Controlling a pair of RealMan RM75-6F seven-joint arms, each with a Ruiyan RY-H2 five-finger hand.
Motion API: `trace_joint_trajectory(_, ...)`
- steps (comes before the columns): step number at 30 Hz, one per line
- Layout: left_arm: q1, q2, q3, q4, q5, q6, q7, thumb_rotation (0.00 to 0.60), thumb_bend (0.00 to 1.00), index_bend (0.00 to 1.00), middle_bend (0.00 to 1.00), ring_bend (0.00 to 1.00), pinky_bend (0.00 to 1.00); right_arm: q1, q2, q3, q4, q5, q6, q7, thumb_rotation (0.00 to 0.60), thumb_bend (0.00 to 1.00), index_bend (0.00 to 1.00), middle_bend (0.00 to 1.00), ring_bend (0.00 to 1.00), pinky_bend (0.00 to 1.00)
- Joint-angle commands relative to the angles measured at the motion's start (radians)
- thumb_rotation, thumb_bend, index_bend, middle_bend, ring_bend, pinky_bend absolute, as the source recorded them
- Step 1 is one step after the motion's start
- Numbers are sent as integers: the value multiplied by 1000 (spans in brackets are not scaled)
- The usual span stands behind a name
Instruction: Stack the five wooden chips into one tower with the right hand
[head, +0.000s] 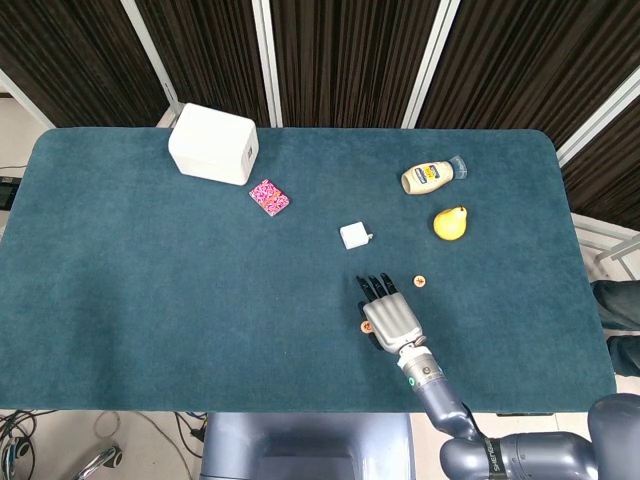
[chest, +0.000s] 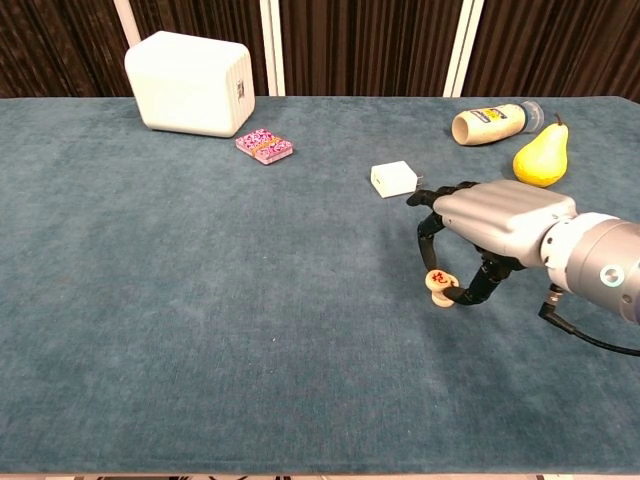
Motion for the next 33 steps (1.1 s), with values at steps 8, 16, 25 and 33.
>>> trace_joint_trajectory(8,-1,-2,1,-1,0,0,6,600,94,0,0,0,74,-4,5,2,6,6,-2,-2,600,393,514,0,0,0)
trace_joint_trajectory(16,-1,-3,0,-2,-2,1,9,600,95,0,0,0,74,-6,5,4,11,3,-7,3,600,392,514,0,0,0)
trace_joint_trajectory(25,-1,-1,0,-2,-2,0,8,600,94,0,0,0,74,-10,5,7,14,5,-2,-1,600,393,514,0,0,0)
trace_joint_trajectory(33,-2,-3,1,-2,-1,1,12,600,94,0,0,0,74,-13,10,6,13,8,-5,-3,600,393,510,0,0,0)
